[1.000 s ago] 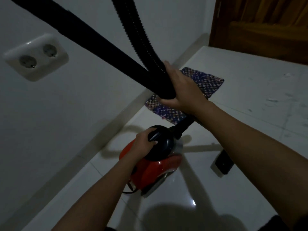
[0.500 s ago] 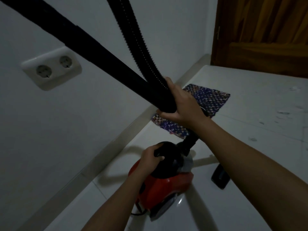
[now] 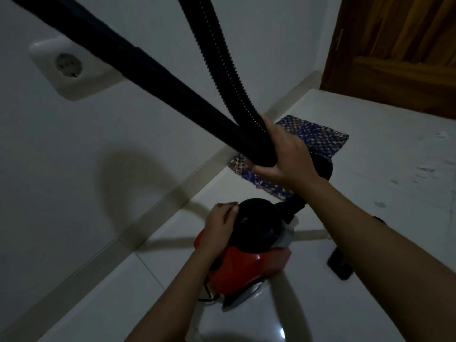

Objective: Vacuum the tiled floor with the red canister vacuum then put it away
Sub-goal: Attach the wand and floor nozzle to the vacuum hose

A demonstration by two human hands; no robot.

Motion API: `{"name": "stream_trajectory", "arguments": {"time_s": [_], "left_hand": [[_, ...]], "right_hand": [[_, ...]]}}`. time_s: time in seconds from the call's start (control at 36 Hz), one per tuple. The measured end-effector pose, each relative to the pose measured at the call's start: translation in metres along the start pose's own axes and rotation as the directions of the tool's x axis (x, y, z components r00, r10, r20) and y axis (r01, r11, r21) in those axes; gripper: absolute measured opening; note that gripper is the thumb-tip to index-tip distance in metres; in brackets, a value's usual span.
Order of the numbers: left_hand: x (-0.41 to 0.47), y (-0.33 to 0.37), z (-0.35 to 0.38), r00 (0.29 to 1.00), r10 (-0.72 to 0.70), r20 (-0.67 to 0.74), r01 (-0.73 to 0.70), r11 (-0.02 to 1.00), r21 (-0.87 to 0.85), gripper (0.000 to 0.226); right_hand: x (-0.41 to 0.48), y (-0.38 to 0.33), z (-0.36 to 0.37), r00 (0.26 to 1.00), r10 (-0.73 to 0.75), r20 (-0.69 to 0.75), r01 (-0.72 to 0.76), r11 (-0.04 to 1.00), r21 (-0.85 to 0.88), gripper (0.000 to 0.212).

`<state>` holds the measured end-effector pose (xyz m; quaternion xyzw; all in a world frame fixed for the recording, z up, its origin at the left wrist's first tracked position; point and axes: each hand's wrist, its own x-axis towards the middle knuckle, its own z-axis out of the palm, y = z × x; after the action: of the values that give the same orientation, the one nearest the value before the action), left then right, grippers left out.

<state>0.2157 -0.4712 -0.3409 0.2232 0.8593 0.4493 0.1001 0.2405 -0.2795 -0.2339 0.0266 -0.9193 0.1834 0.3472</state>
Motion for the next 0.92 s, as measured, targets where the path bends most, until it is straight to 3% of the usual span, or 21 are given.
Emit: {"name": "stream_trajectory", "arguments": {"time_s": [0.08,0.14,0.19,0.31,0.53,0.67,0.78,0.92], "left_hand": [[-0.019,-0.024,-0.001,0.935,-0.219,-0.278,0.178,0.97,-0.163,0.036],[-0.031,-0.044,0.007,0.862,-0.396,-0.316,0.327,0.911,-0.25,0.042],[-0.041,-0.064,0.02,0.846,-0.464,-0.263,0.413,0.882,-0.227,0.049],[-0.054,-0.088,0.043,0.87,-0.445,-0.213,0.405,0.891,-0.205,0.056],[-0.063,-0.106,0.051,0.859,-0.488,-0.155,0.377,0.809,-0.451,0.083],[-0.068,-0.104,0.052,0.868,-0.477,-0.141,0.352,0.79,-0.502,0.088],[-0.066,-0.103,0.05,0.868,-0.476,-0.14,0.345,0.781,-0.52,0.067],[-0.066,-0.104,0.051,0.864,-0.482,-0.147,0.34,0.773,-0.536,0.058]], "right_hand": [[0.0,0.001,0.003,1.0,0.003,-0.004,-0.003,1.0,-0.02,0.09],[0.0,0.002,0.007,1.0,0.001,-0.007,-0.002,0.999,-0.032,0.09],[0.0,0.003,0.013,1.0,-0.004,-0.011,0.003,0.999,-0.037,0.09],[-0.003,0.006,0.024,1.0,-0.02,-0.005,0.019,0.998,-0.055,0.089],[-0.01,0.007,0.04,0.997,-0.079,-0.006,0.078,0.994,-0.074,0.087],[-0.008,0.01,0.047,0.997,-0.075,0.005,0.075,0.995,-0.071,0.089],[-0.007,0.012,0.048,0.997,-0.072,0.007,0.073,0.995,-0.07,0.088],[-0.009,0.014,0.047,0.997,-0.071,0.005,0.071,0.995,-0.075,0.087]]}}
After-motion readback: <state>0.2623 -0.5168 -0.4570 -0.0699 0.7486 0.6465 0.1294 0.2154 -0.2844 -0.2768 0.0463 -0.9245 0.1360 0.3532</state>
